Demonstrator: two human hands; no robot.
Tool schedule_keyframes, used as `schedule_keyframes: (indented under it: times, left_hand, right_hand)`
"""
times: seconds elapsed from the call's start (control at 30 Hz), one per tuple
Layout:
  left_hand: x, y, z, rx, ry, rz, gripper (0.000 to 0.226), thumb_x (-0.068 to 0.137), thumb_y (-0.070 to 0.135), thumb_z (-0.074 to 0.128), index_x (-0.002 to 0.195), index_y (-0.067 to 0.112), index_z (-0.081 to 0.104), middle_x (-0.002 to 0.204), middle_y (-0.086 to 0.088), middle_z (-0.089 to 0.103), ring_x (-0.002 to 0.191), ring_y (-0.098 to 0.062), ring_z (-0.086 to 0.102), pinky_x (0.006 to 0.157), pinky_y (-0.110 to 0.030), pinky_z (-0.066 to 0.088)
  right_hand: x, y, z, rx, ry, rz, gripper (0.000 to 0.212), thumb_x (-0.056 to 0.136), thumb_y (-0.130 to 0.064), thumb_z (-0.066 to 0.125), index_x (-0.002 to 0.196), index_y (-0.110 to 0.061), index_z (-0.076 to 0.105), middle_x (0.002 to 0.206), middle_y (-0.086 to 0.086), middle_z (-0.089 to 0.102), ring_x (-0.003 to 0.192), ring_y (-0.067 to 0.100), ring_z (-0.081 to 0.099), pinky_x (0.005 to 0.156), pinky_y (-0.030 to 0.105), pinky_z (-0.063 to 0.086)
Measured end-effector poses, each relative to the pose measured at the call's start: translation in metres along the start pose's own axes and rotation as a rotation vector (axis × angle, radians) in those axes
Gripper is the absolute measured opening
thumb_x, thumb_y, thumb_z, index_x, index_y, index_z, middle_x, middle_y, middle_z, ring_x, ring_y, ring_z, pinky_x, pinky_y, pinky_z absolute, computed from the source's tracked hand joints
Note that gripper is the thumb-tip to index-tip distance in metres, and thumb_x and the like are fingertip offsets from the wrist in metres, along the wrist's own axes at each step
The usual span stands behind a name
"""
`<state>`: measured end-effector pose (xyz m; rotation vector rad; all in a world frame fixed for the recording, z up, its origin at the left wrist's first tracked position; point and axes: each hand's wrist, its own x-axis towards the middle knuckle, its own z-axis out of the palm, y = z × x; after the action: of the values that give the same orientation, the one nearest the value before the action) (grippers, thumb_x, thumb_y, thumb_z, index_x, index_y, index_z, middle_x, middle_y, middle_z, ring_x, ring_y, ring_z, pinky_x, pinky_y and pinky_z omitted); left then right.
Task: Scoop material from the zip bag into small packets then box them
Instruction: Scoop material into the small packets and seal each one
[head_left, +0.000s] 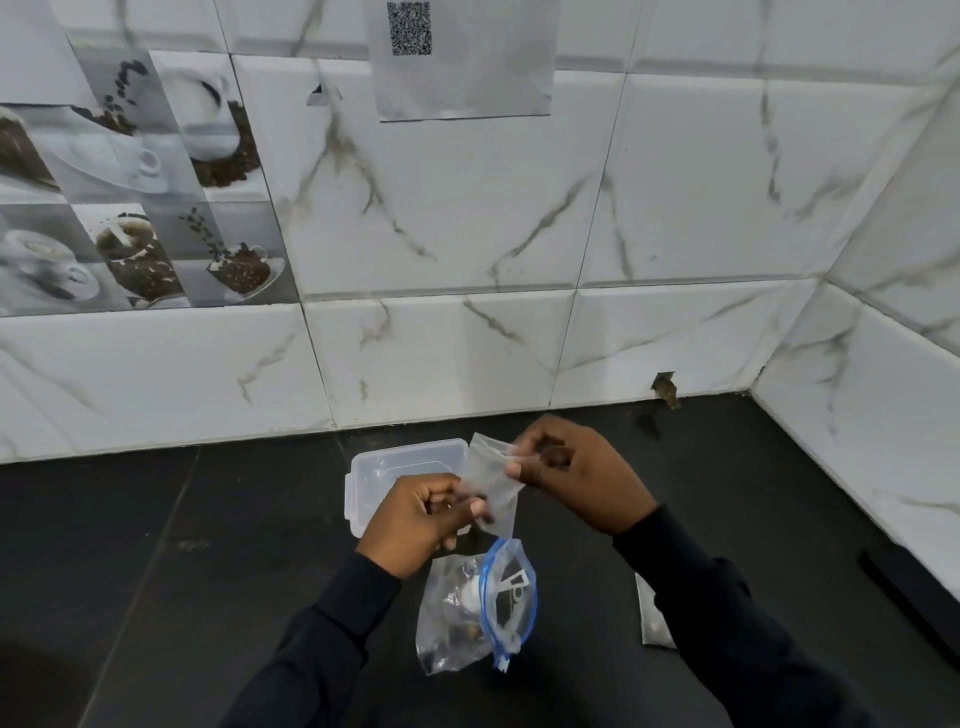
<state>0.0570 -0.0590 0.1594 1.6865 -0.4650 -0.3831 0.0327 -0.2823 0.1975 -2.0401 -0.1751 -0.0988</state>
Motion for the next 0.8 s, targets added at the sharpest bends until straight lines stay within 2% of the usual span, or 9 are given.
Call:
schedule_keyframes:
  times: [0.07, 0.1, 0.2, 0.33, 0.43, 0.5, 0.6, 0.7, 0.8]
  left_hand:
    - [0.007, 0.009, 0.007, -0.021, 0.006, 0.036, 0.011, 0.09, 0.017, 0.068, 0.09, 0.007, 0.073, 0.087, -0.009, 0.077, 0.053, -0.022, 0.053, 0.05, -0.021, 0.044]
    - [0.01, 0.013, 0.01, -0.026, 0.016, 0.047, 0.012, 0.089, 0.016, 0.068, 0.089, 0.005, 0.071, 0.085, -0.01, 0.077, 0.052, -0.021, 0.053, 0.049, -0.019, 0.043]
    - [0.022, 0.025, 0.027, -0.029, 0.018, 0.064, 0.014, 0.088, 0.016, 0.069, 0.087, 0.002, 0.07, 0.082, -0.01, 0.077, 0.05, -0.02, 0.057, 0.045, -0.02, 0.042]
    - [0.042, 0.029, 0.062, -0.026, 0.01, 0.058, 0.021, 0.088, 0.021, 0.07, 0.086, 0.001, 0.07, 0.082, -0.01, 0.077, 0.051, -0.02, 0.063, 0.045, -0.021, 0.044]
    - [0.054, 0.011, 0.106, -0.058, -0.049, -0.024, 0.022, 0.087, 0.02, 0.071, 0.086, -0.002, 0.068, 0.078, -0.01, 0.077, 0.048, -0.018, 0.063, 0.044, -0.02, 0.044]
    - [0.058, -0.012, 0.14, -0.061, -0.12, -0.124, 0.024, 0.088, 0.019, 0.071, 0.087, -0.004, 0.066, 0.075, -0.011, 0.076, 0.046, -0.017, 0.062, 0.042, -0.019, 0.044]
    - [0.057, -0.053, 0.188, -0.003, -0.223, -0.317, 0.025, 0.091, 0.025, 0.066, 0.082, 0.002, 0.067, 0.076, -0.012, 0.075, 0.047, -0.018, 0.064, 0.042, -0.02, 0.045]
    - [0.056, -0.089, 0.226, 0.146, -0.309, -0.462, 0.03, 0.092, 0.032, 0.062, 0.068, 0.014, 0.061, 0.07, -0.01, 0.071, 0.052, -0.024, 0.067, 0.041, -0.022, 0.047]
    - [0.057, -0.105, 0.248, 0.27, -0.334, -0.525, 0.03, 0.091, 0.035, 0.06, 0.068, 0.016, 0.06, 0.065, -0.005, 0.067, 0.048, -0.02, 0.066, 0.042, -0.024, 0.049]
  right_hand:
    - [-0.004, 0.003, -0.003, 0.141, 0.053, 0.085, 0.047, 0.074, -0.035, 0.085, 0.115, -0.027, 0.062, 0.1, 0.004, 0.072, 0.086, 0.023, 0.072, 0.077, 0.036, 0.061]
    - [-0.006, 0.005, -0.004, 0.182, 0.058, 0.111, 0.051, 0.075, -0.029, 0.085, 0.12, -0.022, 0.062, 0.1, 0.007, 0.074, 0.087, 0.02, 0.073, 0.078, 0.035, 0.06]
    - [-0.019, 0.003, -0.02, 0.371, 0.247, 0.119, 0.012, 0.087, -0.009, 0.073, 0.097, -0.003, 0.072, 0.082, 0.015, 0.074, 0.074, 0.021, 0.069, 0.067, 0.033, 0.054]
    - [-0.045, 0.011, -0.052, 0.509, 0.602, 0.119, 0.022, 0.097, -0.022, 0.059, 0.094, -0.004, 0.071, 0.082, 0.016, 0.07, 0.066, 0.023, 0.062, 0.054, 0.028, 0.047]
    - [-0.076, 0.044, -0.059, 0.302, 0.517, 0.25, 0.024, 0.094, -0.03, 0.065, 0.092, -0.008, 0.071, 0.076, 0.011, 0.07, 0.06, 0.016, 0.06, 0.048, 0.025, 0.045]
    - [-0.098, 0.075, -0.051, 0.182, 0.438, 0.343, 0.03, 0.089, -0.026, 0.071, 0.077, 0.001, 0.066, 0.06, 0.009, 0.063, 0.051, 0.015, 0.055, 0.045, 0.024, 0.041]
    - [-0.128, 0.131, -0.042, 0.163, 0.48, 0.517, 0.035, 0.088, -0.014, 0.072, 0.065, 0.009, 0.059, 0.05, 0.007, 0.055, 0.044, 0.013, 0.049, 0.044, 0.019, 0.038]
    - [-0.151, 0.185, -0.037, 0.173, 0.502, 0.732, 0.02, 0.085, -0.006, 0.074, 0.07, 0.007, 0.068, 0.055, 0.008, 0.062, 0.051, 0.016, 0.054, 0.048, 0.024, 0.043]
    - [-0.162, 0.219, -0.037, 0.088, 0.473, 0.901, 0.015, 0.081, -0.011, 0.076, 0.076, 0.001, 0.07, 0.067, 0.019, 0.069, 0.054, 0.016, 0.056, 0.049, 0.028, 0.047]
